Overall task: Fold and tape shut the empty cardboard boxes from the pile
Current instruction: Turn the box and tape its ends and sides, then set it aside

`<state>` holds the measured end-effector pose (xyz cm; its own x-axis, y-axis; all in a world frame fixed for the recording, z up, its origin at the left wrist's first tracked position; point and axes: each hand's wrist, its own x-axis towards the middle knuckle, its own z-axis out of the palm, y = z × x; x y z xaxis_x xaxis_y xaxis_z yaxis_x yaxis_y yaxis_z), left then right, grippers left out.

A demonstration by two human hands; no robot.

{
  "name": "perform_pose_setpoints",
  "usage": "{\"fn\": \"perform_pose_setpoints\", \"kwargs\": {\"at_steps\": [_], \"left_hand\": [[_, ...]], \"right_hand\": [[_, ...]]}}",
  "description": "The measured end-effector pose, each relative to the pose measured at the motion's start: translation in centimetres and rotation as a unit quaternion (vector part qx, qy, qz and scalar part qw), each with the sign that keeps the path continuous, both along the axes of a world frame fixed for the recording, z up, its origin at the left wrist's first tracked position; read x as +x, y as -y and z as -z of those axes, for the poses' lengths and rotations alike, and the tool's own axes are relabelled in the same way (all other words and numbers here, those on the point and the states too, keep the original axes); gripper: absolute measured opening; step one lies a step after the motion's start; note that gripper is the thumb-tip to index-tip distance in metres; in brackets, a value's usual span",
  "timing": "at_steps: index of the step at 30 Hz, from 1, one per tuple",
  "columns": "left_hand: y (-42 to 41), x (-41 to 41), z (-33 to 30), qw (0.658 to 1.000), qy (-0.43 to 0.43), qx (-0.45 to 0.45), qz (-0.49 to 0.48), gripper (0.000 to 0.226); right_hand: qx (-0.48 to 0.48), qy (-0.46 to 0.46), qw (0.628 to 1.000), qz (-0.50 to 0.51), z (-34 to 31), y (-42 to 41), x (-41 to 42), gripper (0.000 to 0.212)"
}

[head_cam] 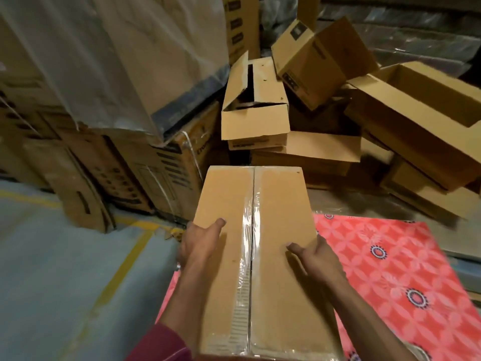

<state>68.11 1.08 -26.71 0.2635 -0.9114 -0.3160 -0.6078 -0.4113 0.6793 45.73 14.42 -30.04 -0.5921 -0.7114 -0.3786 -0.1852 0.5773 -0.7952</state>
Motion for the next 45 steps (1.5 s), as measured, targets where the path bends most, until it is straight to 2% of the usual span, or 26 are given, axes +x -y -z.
{"fn": "perform_pose_setpoints", "kwargs": {"at_steps": [6, 10, 12, 14, 20, 26, 28, 30, 33, 36, 38, 39, 42, 45], "left_hand": [[-4.9, 1.6, -6.6, 0.996, 0.0, -0.082, 0.018, 0.095], [-8.3, 0.2, -9.3, 0.986, -0.061, -0.143, 0.063, 0.098], [-10.6, -1.9, -10.1, 0.98, -0.075, -0.162, 0.092, 0.108], [-13.6, -4.6, -10.8, 0.974, -0.087, -0.17, 0.126, 0.117], [-22.0, -15.6, -11.7, 0.944, -0.158, -0.174, 0.232, 0.119], [-33.6, -32.9, -8.6, 0.9, -0.244, -0.086, 0.352, 0.107], [-37.5, -38.8, -6.9, 0.889, -0.263, -0.06, 0.37, 0.098], [-41.9, -44.7, -4.8, 0.883, -0.278, -0.032, 0.378, 0.092], [-48.9, -53.4, -1.2, 0.872, -0.252, -0.011, 0.419, 0.083], [-55.4, -61.4, 3.3, 0.866, -0.235, 0.072, 0.436, 0.072], [-57.8, -65.1, 7.2, 0.873, -0.221, 0.154, 0.406, 0.047], [-58.3, -66.6, 9.3, 0.884, -0.209, 0.183, 0.376, 0.043], [-58.6, -69.2, 16.7, 0.92, -0.147, 0.208, 0.297, 0.059], [-57.9, -70.1, 25.6, 0.937, -0.115, 0.218, 0.249, 0.054]], "right_hand": [[-0.056, -0.009, 0.998, -0.004, -5.2, -3.6, 0.4, 0.042], [-0.08, -0.064, 0.995, 0.019, -9.6, -7.5, -2.2, 0.04], [-0.1, -0.09, 0.99, 0.042, -11.7, -10.5, -3.9, 0.036], [-0.109, -0.109, 0.985, 0.074, -13.4, -14.6, -5.9, 0.038], [-0.102, -0.167, 0.961, 0.197, -15.7, -27.0, -13.8, 0.05], [-0.076, -0.187, 0.915, 0.35, -13.9, -43.5, -25.9, 0.058], [-0.065, -0.19, 0.903, 0.38, -12.4, -48.3, -30.7, 0.062], [-0.058, -0.184, 0.895, 0.402, -10.2, -53.4, -35.8, 0.049], [-0.056, -0.15, 0.886, 0.436, -6.4, -60.9, -43.3, 0.03], [-0.006, -0.1, 0.877, 0.471, -1.6, -66.8, -50.5, 0.033], [0.029, -0.087, 0.876, 0.473, 2.7, -69.0, -54.2, 0.036], [0.038, -0.079, 0.878, 0.47, 4.7, -69.4, -55.7, 0.037], [0.056, -0.044, 0.891, 0.448, 12.3, -69.0, -58.9, 0.029], [0.094, 0.002, 0.914, 0.395, 22.2, -68.2, -61.0, 0.031]]}}
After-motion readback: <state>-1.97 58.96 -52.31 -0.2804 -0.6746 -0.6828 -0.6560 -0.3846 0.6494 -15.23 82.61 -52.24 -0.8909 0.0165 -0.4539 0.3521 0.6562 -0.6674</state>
